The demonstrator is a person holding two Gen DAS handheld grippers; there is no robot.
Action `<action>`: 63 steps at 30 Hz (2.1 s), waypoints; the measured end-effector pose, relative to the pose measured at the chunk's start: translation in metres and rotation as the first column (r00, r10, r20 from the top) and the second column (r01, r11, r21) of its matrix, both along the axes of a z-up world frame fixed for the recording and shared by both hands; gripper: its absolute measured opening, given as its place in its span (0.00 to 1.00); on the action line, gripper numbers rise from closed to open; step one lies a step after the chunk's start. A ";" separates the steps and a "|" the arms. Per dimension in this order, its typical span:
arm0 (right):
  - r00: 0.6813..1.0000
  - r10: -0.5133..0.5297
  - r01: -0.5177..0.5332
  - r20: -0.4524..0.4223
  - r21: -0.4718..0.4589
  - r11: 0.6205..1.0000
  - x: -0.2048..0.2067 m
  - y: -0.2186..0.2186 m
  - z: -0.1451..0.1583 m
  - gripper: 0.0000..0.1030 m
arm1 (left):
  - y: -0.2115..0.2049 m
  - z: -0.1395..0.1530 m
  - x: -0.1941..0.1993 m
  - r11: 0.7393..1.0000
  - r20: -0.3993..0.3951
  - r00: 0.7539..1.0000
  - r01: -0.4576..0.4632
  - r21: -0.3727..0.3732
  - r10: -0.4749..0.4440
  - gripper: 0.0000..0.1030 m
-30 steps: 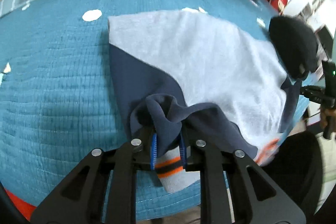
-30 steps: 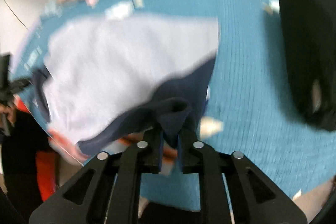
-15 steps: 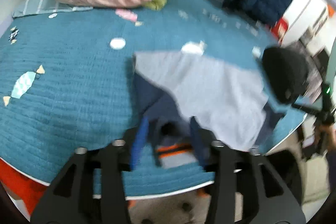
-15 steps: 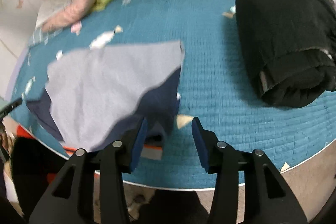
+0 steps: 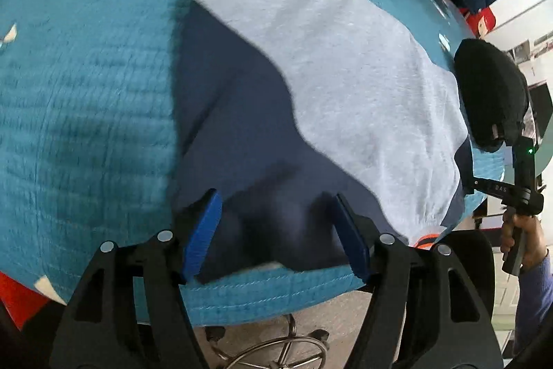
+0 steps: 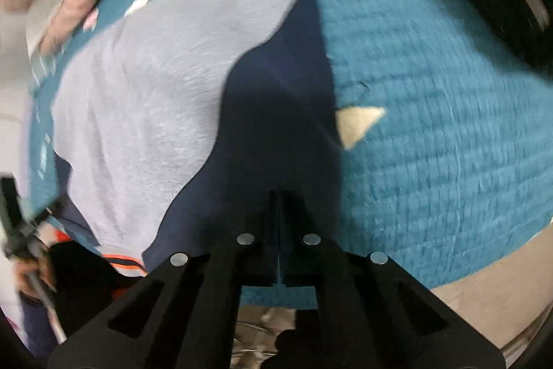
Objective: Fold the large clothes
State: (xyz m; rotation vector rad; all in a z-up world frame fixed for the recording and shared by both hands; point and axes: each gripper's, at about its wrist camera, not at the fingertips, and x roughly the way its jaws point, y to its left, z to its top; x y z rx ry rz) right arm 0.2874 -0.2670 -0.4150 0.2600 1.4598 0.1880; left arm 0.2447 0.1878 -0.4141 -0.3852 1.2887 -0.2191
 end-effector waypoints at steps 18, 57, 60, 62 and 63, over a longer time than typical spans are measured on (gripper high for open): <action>0.980 0.107 -0.125 0.170 0.099 0.987 0.119 0.177 0.033 0.03 | 0.024 0.048 0.049 0.992 0.100 0.989 -0.107 -0.061 0.113 0.77; 0.996 0.087 -0.087 0.005 0.101 0.991 -0.027 0.167 -0.020 0.00 | 0.021 -0.013 0.018 0.971 -0.081 0.976 -0.210 -0.119 0.201 0.86; 0.996 0.093 -0.093 0.011 0.112 0.989 -0.033 0.166 -0.026 0.00 | 0.023 -0.014 0.014 0.966 -0.087 0.974 -0.220 -0.135 0.210 0.86; 0.997 0.081 -0.083 0.017 0.135 0.987 -0.033 0.162 -0.031 0.00 | 0.022 -0.013 0.012 0.966 -0.085 0.974 -0.221 -0.131 0.211 0.86; 0.997 0.074 -0.075 0.014 0.150 0.986 -0.033 0.158 -0.034 0.00 | 0.020 -0.013 0.012 0.968 -0.086 0.974 -0.219 -0.126 0.209 0.86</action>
